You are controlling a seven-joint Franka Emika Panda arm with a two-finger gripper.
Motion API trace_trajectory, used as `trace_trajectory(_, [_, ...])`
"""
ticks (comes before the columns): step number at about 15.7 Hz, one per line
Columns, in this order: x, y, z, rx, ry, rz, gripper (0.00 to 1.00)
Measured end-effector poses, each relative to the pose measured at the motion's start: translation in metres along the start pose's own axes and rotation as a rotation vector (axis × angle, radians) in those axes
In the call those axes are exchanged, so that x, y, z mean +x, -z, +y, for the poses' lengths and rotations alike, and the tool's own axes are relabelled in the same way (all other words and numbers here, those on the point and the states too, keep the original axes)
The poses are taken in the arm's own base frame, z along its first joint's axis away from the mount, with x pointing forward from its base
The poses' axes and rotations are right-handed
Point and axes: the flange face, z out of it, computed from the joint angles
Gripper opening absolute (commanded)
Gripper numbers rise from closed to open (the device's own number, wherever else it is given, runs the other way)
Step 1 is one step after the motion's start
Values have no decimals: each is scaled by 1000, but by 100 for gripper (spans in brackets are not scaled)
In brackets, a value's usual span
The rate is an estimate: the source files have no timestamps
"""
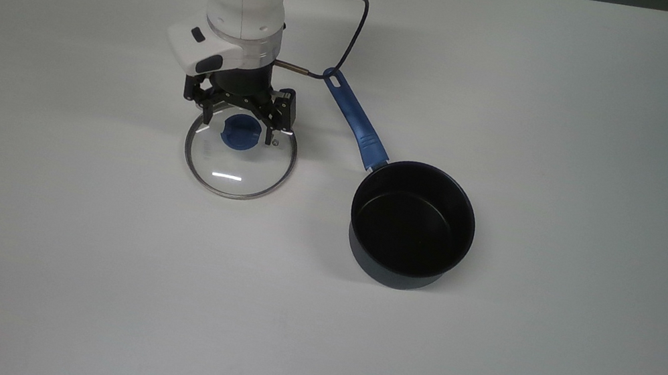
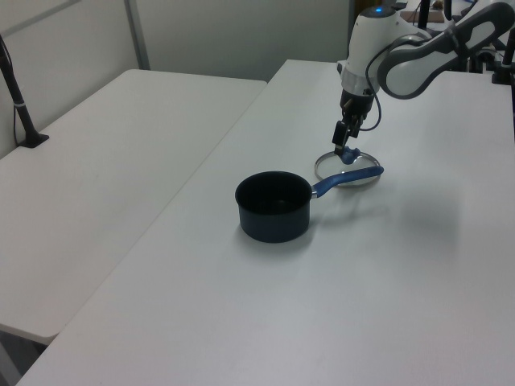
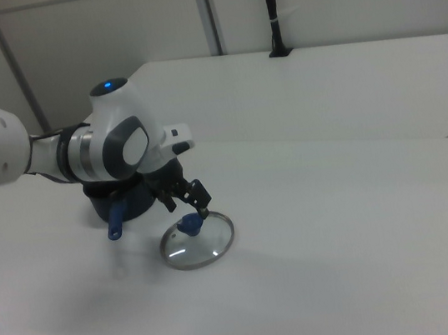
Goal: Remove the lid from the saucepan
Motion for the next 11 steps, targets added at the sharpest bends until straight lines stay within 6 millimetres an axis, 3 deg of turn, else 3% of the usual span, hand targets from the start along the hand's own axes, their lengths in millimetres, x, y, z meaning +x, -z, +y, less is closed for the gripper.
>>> trace_trajectory(3, [10, 31, 5, -23, -10, -29, 100])
trace_trajectory(6, [17, 85, 10, -55, -21, -65, 100])
trace_trajectory(11, [-3, 166, -17, -100, 12, -120, 100])
